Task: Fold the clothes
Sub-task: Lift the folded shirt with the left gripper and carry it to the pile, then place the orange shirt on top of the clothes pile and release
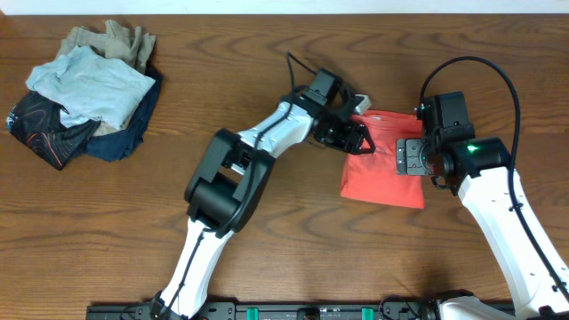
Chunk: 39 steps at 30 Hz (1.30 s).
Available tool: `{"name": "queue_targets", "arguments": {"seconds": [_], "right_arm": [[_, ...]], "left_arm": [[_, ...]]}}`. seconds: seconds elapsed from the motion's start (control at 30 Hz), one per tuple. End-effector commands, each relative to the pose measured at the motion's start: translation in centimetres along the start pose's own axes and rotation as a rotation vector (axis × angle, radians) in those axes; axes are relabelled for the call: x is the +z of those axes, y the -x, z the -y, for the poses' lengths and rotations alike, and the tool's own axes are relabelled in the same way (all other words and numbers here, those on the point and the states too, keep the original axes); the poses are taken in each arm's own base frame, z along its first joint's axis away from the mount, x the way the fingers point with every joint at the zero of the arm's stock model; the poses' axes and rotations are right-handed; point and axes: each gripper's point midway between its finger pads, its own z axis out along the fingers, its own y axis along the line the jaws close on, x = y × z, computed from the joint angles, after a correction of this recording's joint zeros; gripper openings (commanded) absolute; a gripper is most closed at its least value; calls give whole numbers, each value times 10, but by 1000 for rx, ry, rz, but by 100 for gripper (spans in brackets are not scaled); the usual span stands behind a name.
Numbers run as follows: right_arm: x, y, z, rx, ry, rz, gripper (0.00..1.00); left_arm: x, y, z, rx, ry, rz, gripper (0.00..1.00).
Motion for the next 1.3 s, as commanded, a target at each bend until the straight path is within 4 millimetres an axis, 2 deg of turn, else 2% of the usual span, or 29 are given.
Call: {"name": "queue_targets", "arguments": {"seconds": [0.0, 0.07, 0.2, 0.33, 0.47, 0.5, 0.53, 0.6, 0.73, 0.8, 0.83, 0.87, 1.0, 1.13, 1.27], "right_arm": [[-7, 4, -1, -10, 5, 23, 88], [-7, 4, 0, -10, 4, 23, 88], [-7, 5, 0, -9, 1, 25, 88], [-8, 5, 5, -9, -26, 27, 88], [-7, 5, 8, -3, -35, 27, 88], [-7, 5, 8, -3, -36, 27, 88], [-7, 5, 8, -3, -36, 27, 88], [-7, 5, 8, -3, -35, 26, 88], [-7, 5, 8, -2, -35, 28, 88], [-7, 5, 8, -2, -35, 28, 88], [-7, 5, 8, -2, -35, 28, 88], [-7, 5, 8, -2, -35, 28, 89], [-7, 5, 8, -2, -35, 28, 89], [-7, 6, 8, -2, -35, 29, 88], [-8, 7, 8, 0, -34, 36, 89]], "left_arm": [[2, 5, -18, -45, 35, 29, 31], [-3, 14, -22, -74, 33, 62, 21], [-24, 28, -36, -100, 43, 115, 10], [-66, 48, -53, -121, 64, 199, 7], [-132, 73, -74, -142, 131, 329, 6], [-161, 81, -82, -149, 172, 383, 7], [-177, 85, -86, -152, 195, 415, 6], [-221, 95, -95, -155, 256, 501, 6], [-315, 102, -112, -172, 396, 672, 6], [-362, 100, -116, -177, 449, 750, 6], [-378, 97, -118, -182, 464, 776, 6], [-403, 93, -122, -189, 488, 815, 6], [-479, 67, -143, -244, 568, 929, 6], [-535, 30, -174, -330, 638, 1004, 6], [-580, -12, -200, -428, 701, 1058, 6]]}}
